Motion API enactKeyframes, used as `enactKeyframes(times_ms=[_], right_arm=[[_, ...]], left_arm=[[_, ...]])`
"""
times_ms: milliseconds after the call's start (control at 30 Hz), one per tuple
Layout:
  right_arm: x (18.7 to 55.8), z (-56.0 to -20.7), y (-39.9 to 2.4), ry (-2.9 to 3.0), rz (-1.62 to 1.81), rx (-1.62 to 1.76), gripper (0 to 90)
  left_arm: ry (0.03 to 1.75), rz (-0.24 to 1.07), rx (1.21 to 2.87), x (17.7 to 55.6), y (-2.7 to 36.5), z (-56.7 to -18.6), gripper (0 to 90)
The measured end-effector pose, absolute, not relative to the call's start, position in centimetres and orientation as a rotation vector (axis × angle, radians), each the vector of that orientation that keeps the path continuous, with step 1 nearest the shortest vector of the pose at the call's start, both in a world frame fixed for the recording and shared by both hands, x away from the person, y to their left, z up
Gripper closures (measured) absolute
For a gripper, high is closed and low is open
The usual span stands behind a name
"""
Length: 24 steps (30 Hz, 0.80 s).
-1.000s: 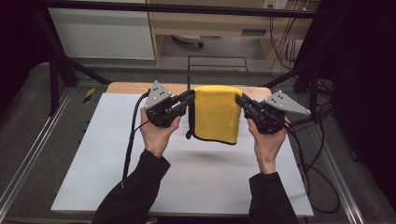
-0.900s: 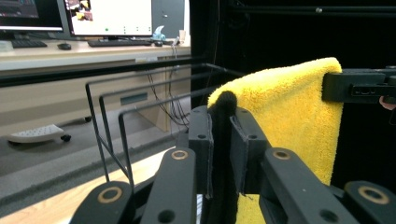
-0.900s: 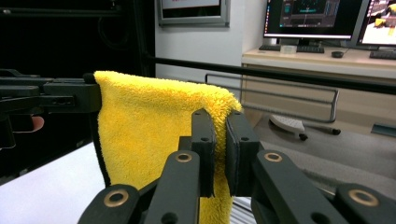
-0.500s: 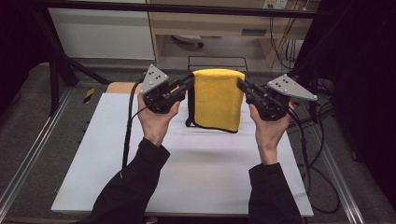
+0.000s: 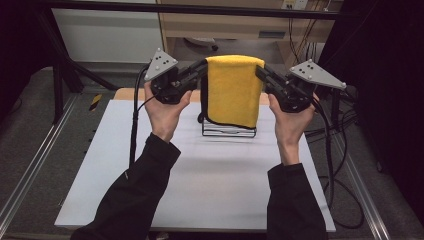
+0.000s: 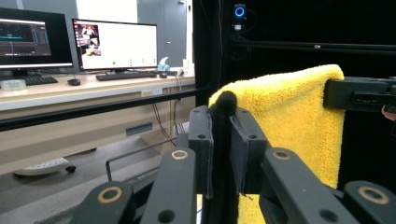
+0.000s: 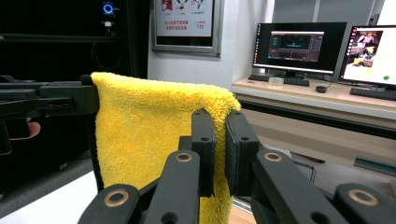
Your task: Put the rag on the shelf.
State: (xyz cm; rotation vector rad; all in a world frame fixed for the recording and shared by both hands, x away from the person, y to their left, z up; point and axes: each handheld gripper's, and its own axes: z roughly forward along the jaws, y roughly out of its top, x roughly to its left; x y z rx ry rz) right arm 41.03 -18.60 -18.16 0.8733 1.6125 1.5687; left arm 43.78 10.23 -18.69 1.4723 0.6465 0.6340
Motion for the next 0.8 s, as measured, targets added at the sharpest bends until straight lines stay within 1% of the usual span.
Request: enactKeyframes(times_ms=[300, 800], right_arm=[[42.0, -16.3, -18.6, 1.584, 1.559, 0.870, 83.9], [43.5, -13.8, -18.6, 1.544, 1.573, 0.848, 84.0]], left_arm=[[0.633, 0.626, 1.449, 44.9, 10.1, -17.0, 79.1], [0.621, 0.664, 1.424, 46.1, 9.8, -14.3, 79.2]])
